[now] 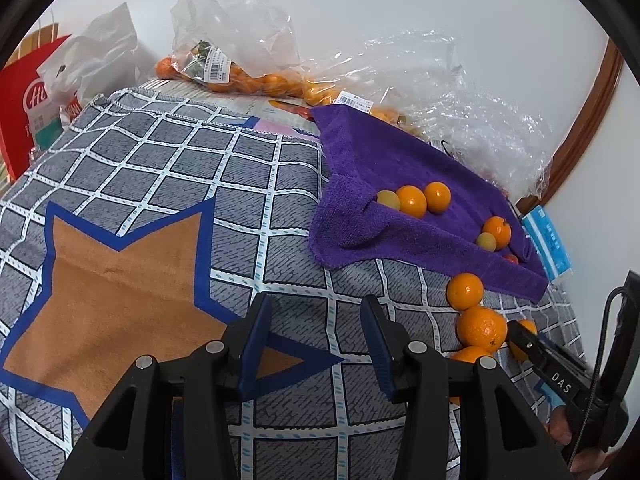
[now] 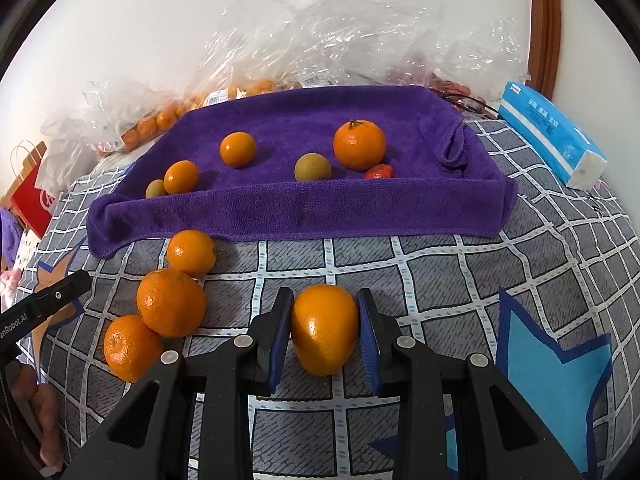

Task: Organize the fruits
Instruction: 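Lift the oval orange with the right tool while the left tool moves toward the orange row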

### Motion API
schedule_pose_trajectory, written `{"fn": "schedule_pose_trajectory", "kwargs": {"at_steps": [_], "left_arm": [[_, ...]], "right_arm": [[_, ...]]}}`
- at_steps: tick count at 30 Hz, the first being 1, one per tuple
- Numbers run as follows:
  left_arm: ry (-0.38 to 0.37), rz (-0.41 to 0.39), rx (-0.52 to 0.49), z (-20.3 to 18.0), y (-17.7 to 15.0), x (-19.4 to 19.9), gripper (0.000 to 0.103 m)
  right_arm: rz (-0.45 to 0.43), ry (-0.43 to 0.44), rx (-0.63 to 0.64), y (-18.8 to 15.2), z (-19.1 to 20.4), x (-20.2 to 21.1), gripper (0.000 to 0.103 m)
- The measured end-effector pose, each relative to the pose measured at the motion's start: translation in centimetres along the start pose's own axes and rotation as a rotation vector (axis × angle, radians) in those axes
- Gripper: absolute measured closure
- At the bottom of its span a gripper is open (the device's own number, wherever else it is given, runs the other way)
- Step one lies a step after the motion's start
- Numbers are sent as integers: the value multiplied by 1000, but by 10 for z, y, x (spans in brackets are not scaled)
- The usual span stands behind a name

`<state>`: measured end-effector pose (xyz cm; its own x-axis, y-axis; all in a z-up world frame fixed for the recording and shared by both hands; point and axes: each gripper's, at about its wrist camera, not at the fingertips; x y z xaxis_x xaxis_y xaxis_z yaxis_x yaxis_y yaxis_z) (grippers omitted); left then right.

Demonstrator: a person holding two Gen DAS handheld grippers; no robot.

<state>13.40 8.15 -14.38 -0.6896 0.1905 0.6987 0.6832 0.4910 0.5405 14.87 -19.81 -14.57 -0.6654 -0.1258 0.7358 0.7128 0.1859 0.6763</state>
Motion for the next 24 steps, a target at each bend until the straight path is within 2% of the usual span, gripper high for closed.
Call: {"fn": "schedule_pose_trajectory", "kwargs": {"at_steps": [6, 14, 24], "left_arm": [[-21, 1, 15, 1, 0, 0, 55], [-12, 9, -14, -3, -1, 0, 53], [-20, 19, -33, -4, 0, -1, 50]], "right_arm": [[8, -15, -35, -2, -6, -1, 71], [5, -31, 24, 0, 3, 1, 71], [-24, -22, 32, -2, 4, 8, 71]]}}
Point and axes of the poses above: each gripper's, at about its wrist camera, not at the fingertips, and x roughly against the way its jaws point, z to its left, y to its top, and after that the axes turned 13 degrees about x, right-handed
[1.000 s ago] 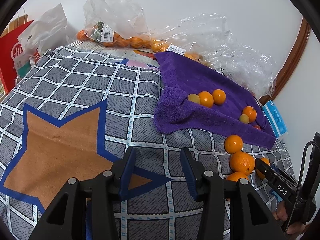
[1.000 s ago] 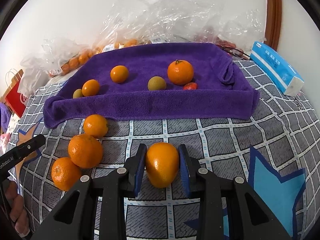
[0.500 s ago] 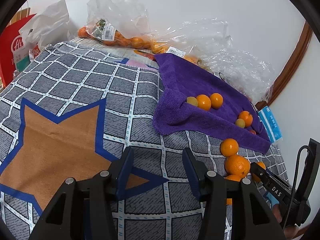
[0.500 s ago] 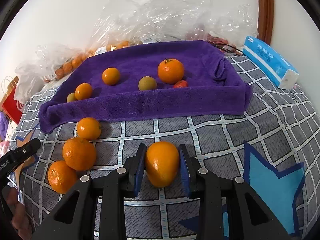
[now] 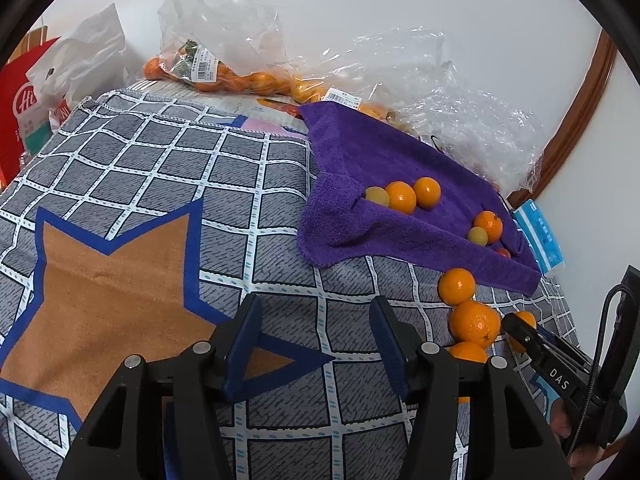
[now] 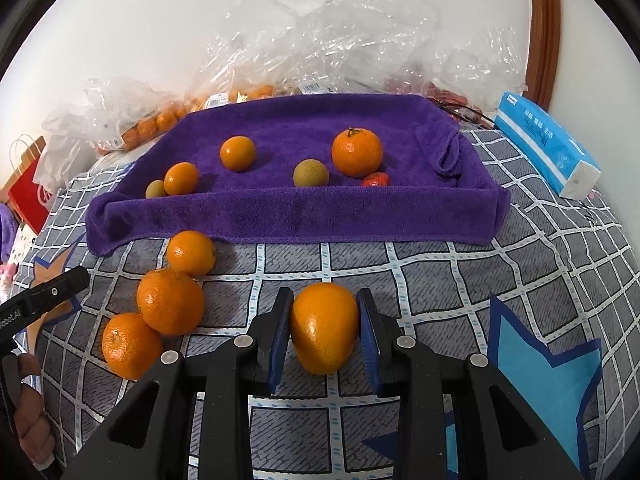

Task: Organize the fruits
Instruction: 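Lift the oval orange with the right tool while the left tool moves toward the orange row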

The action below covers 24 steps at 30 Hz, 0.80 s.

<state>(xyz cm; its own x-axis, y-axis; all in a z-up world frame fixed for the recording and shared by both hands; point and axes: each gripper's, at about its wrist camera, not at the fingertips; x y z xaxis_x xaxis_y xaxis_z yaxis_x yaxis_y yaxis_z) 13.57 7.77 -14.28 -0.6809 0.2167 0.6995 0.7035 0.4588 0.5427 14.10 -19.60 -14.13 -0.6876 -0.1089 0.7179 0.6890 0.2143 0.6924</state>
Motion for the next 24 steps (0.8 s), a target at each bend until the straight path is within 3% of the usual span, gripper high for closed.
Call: {"fn": "schedule_pose_trajectory", "kwargs": {"at_steps": [16, 24], "left_arm": [[-44, -16, -96, -16, -10, 10, 50], [-137, 22, -88, -18, -12, 15, 50]], "right_arm": [[-20, 29, 15, -7, 11, 19, 71], [-39, 18, 40, -11, 10, 35, 71]]}}
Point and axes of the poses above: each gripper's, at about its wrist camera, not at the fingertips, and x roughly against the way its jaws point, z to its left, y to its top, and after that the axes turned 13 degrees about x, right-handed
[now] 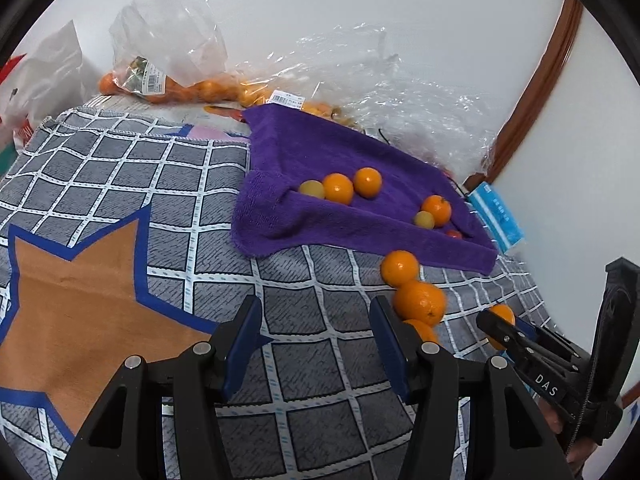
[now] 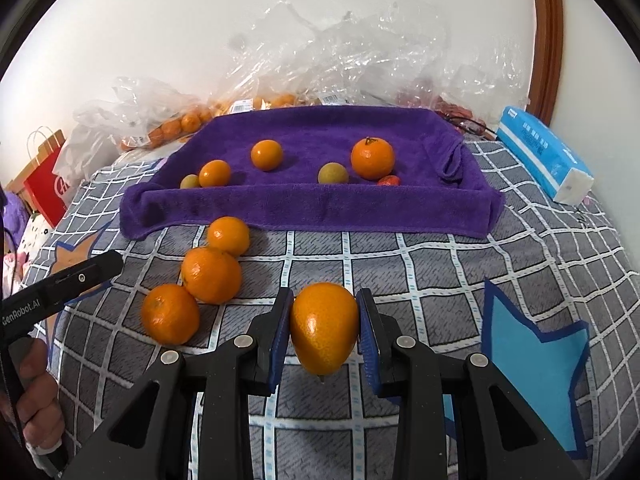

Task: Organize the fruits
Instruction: 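Lift the oval orange with the right tool while the left tool moves toward the orange row, then grasp a large orange in the row with the left tool while the right tool holds the oval orange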

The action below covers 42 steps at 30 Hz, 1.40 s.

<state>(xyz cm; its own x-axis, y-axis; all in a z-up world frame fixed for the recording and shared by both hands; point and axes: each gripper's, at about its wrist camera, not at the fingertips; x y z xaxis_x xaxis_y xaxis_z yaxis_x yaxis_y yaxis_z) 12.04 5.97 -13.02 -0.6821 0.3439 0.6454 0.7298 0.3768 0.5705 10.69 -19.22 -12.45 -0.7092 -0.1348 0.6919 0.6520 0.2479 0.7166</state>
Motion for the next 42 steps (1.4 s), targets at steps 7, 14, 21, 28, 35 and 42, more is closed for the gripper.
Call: {"fn": "schedule_pose_trajectory", "kwargs": {"at_steps": [7, 14, 21, 28, 35, 42], "left_arm": [[-11, 20, -35, -16, -7, 6, 48], [-72, 60, -40, -35, -13, 6, 46], [-65, 100, -61, -50, -18, -6, 46], [-30, 135, -79, -57, -24, -20, 46], [-10, 199, -58, -57, -28, -36, 48], [-17, 203, -42, -55, -29, -35, 65]], "right_arm": [[-14, -28, -7, -6, -14, 16, 71], [-18, -51, -40, -14, -33, 25, 71], [-15, -38, -77, -23, -45, 29, 71], [-15, -49, -77, -28, -50, 30, 71], [-6, -48, -76, -28, -50, 29, 71], [10, -44, -73, -29, -47, 24, 71]]}}
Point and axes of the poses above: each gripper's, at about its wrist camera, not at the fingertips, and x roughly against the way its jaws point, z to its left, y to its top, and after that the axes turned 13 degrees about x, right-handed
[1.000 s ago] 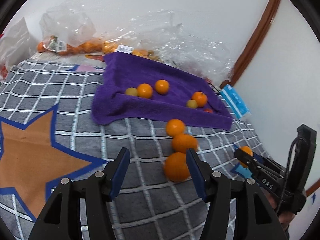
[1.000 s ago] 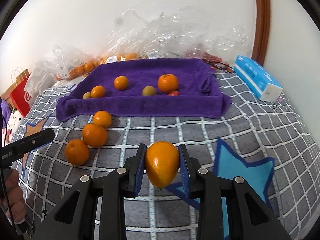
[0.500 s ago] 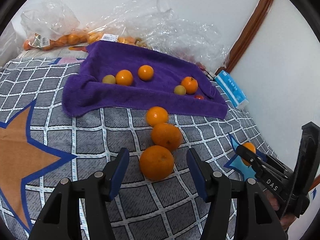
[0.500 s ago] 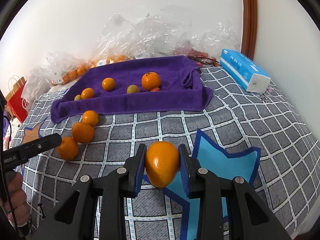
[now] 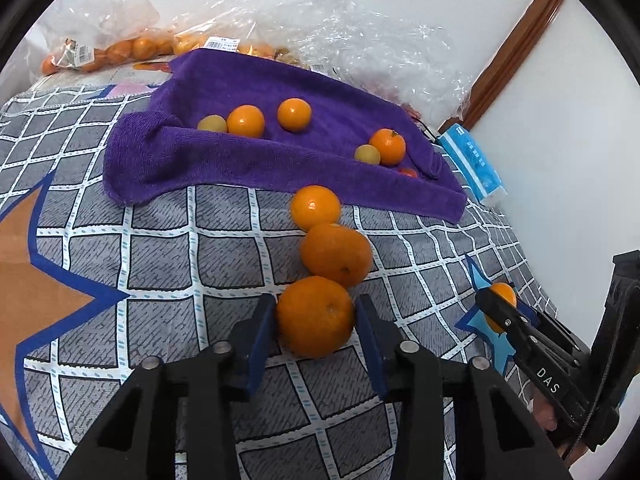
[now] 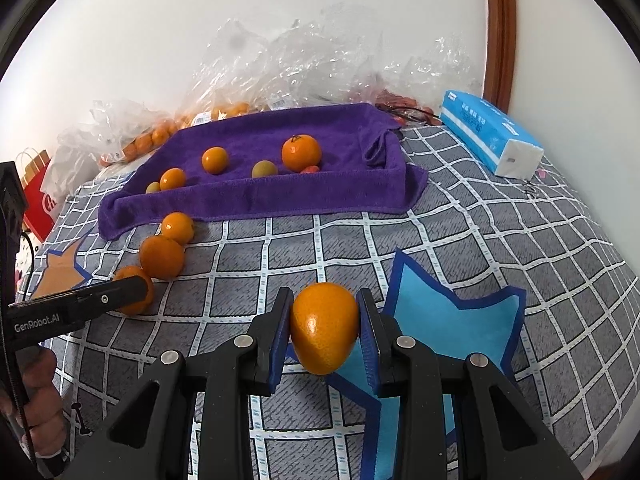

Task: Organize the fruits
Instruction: 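Grasp a large orange in the row with the left tool while the right tool holds the oval orange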

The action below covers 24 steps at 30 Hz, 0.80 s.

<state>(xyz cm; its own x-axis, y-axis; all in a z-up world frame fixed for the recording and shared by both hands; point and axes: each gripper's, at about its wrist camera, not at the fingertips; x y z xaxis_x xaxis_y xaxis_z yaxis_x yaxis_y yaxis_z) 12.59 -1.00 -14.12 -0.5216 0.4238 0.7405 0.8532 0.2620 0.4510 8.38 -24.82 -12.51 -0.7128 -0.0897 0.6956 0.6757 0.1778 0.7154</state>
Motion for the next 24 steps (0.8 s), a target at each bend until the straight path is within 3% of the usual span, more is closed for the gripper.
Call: {"fn": "schedule_pose_trajectory", "kwargs": {"at_steps": [24], "left_arm": [[-62, -27, 64, 18, 3, 26, 65]], "right_arm": [[-15, 1, 47, 5, 19, 9, 71]]}}
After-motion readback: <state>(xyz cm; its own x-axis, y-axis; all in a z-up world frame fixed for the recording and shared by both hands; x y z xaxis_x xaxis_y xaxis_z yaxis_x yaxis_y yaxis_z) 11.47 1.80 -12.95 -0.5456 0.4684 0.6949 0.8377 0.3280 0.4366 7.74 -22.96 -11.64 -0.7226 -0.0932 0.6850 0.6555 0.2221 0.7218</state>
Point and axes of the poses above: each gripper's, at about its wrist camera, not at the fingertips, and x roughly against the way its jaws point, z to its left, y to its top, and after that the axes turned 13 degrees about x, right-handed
